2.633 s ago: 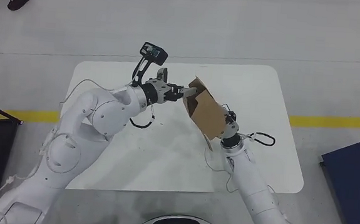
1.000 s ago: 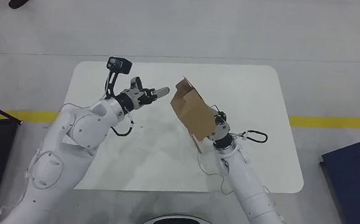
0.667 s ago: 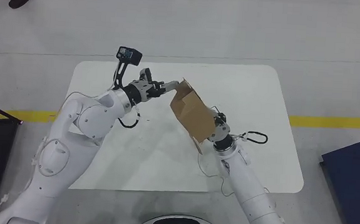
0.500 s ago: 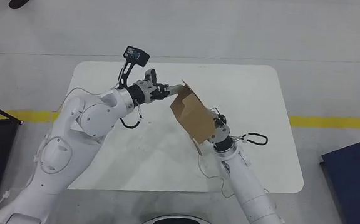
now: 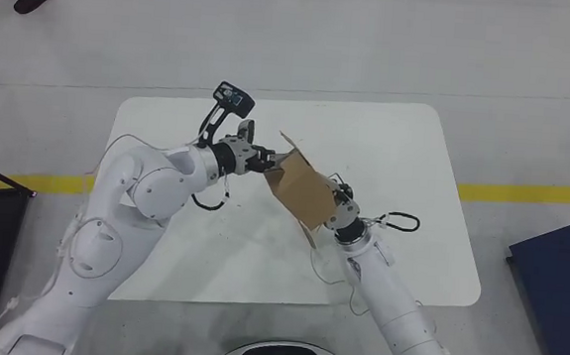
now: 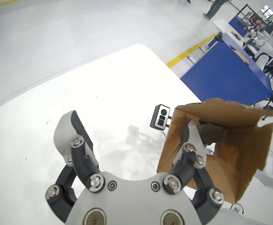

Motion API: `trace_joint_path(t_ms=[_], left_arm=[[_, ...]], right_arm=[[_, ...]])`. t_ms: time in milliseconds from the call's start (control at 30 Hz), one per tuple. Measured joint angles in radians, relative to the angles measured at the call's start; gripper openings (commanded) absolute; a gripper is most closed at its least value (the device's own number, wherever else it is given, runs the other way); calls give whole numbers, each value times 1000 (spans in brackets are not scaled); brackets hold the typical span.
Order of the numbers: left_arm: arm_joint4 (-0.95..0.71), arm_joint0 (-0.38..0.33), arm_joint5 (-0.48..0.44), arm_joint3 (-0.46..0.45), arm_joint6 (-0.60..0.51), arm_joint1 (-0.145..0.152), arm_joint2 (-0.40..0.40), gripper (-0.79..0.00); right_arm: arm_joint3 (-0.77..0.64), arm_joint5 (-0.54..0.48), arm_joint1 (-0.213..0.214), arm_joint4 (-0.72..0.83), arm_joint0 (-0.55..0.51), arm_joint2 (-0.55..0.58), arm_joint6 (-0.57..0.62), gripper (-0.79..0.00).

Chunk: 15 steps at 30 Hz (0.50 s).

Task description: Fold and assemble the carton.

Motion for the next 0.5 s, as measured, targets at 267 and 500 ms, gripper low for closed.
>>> trace_joint_path(t_ms=[267,500], left_arm=[[-24,22,37,-41,26,4,-55,0],[-113,91,31,-150,40,18,-192,0]], right_arm=[[-5,-7,1,6,-5,3,-3,-785],[1,-8,2,15,-7,8,-5,-785]])
